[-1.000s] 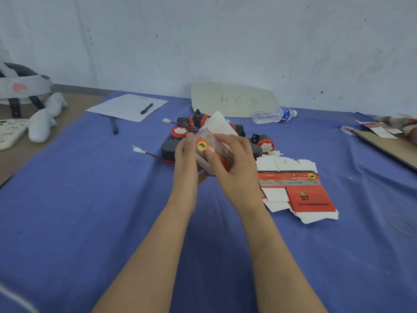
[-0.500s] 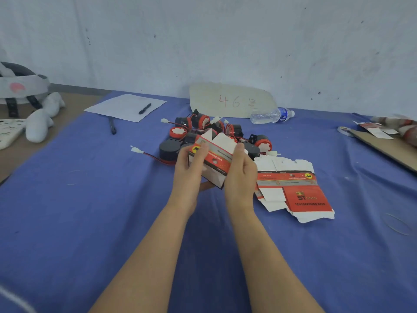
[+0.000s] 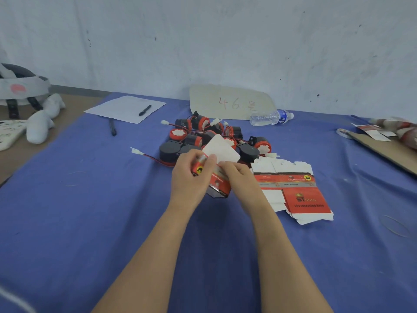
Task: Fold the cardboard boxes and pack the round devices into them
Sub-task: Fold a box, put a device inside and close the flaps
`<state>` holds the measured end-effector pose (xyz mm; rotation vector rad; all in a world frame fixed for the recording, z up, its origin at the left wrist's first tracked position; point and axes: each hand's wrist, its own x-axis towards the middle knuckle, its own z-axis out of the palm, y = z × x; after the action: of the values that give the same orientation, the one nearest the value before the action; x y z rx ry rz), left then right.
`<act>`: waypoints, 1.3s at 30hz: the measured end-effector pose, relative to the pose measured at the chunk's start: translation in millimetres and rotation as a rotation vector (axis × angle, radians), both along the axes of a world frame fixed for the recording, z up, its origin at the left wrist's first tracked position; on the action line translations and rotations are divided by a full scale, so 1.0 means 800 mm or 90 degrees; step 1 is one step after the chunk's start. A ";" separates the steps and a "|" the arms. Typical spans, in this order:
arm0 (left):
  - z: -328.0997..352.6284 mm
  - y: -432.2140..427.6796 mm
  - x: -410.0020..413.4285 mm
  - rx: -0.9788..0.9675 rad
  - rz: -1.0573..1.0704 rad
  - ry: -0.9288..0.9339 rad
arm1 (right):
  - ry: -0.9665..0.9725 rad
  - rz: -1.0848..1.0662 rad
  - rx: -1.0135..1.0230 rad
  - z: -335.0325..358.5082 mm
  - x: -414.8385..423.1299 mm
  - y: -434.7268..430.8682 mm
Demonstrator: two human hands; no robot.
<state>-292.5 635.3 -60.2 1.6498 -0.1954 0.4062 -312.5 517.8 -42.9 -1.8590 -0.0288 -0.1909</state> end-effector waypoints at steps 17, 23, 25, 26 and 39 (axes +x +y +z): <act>0.002 0.013 0.004 -0.010 -0.036 -0.007 | 0.077 0.144 0.019 0.010 -0.012 0.005; -0.002 0.007 0.006 0.049 -0.010 -0.033 | -0.087 -0.056 -0.091 -0.002 0.008 0.006; 0.000 0.004 0.003 0.040 -0.013 -0.057 | -0.063 -0.138 -0.124 -0.007 0.016 0.000; 0.000 0.002 0.001 0.049 -0.013 -0.080 | -0.031 -0.153 -0.094 -0.009 0.018 -0.002; 0.008 -0.007 -0.009 0.157 0.119 -0.354 | 0.317 0.084 0.483 -0.004 0.007 0.011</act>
<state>-300.0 629.6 -54.1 1.7692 -0.5247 1.0161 -306.6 526.8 -46.4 -1.0986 0.2349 0.3228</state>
